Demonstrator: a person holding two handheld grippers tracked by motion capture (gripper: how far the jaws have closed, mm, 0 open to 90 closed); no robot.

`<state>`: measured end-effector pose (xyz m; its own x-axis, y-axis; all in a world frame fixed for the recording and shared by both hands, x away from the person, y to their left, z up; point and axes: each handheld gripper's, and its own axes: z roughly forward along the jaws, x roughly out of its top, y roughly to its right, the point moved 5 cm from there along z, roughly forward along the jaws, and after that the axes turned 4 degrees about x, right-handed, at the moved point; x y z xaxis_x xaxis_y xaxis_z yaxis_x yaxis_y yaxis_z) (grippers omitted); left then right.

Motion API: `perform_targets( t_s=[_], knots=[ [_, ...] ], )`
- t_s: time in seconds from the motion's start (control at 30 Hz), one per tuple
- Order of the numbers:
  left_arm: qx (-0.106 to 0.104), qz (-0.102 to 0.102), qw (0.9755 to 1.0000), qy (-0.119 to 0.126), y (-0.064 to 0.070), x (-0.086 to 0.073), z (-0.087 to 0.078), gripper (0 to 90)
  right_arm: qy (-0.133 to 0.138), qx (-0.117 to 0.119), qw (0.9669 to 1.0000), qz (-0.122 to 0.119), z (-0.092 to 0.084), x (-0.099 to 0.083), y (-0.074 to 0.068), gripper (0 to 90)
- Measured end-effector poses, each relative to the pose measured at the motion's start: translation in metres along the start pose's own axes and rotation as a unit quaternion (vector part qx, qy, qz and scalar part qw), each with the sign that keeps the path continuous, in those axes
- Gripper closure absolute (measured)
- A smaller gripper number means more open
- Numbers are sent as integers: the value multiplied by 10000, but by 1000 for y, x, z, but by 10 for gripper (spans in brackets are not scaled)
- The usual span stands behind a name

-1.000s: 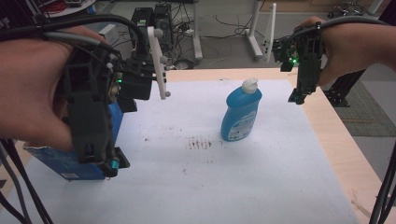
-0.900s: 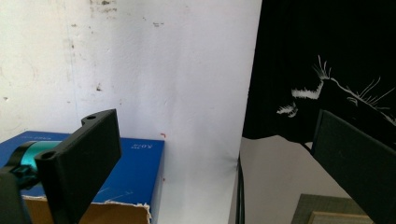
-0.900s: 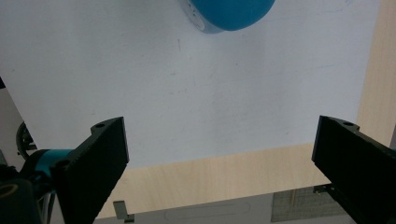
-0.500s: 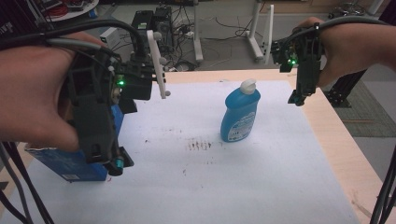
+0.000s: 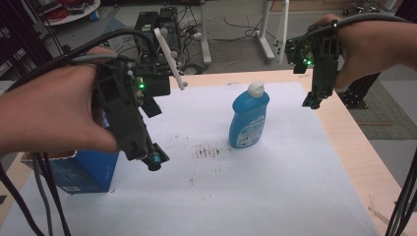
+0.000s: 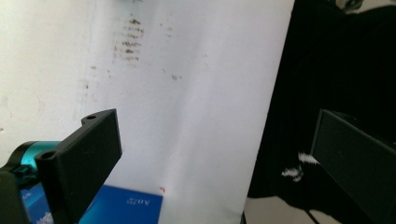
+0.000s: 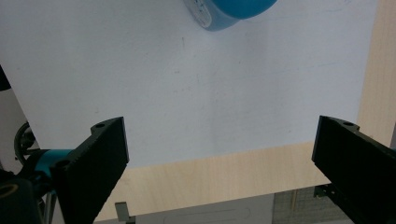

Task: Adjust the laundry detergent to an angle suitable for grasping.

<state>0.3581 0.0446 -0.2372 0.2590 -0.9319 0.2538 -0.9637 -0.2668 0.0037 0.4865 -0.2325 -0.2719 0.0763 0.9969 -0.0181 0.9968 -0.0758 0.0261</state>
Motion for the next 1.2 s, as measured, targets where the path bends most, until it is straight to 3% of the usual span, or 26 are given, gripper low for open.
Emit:
perform_targets(
  t_s=[0.43,0.63,0.77,1.1,1.2],
  knots=[
    [-33,-227,9981,579,-18,28,15,17,109,-18,9999,18,-5,-1,-2,30],
    [15,-390,9957,838,-31,42,22,17,137,-22,9999,41,-5,-3,-1,30],
    [40,-508,9925,1107,-40,51,29,17,115,-22,9999,44,-4,-3,-1,30],
    [-3,-723,9911,1114,-58,63,56,17,119,-18,9999,23,-3,-2,-1,30],
    [41,-795,9894,1216,-65,67,61,17,131,-21,9999,38,-1,-3,-2,30]
  ],
)
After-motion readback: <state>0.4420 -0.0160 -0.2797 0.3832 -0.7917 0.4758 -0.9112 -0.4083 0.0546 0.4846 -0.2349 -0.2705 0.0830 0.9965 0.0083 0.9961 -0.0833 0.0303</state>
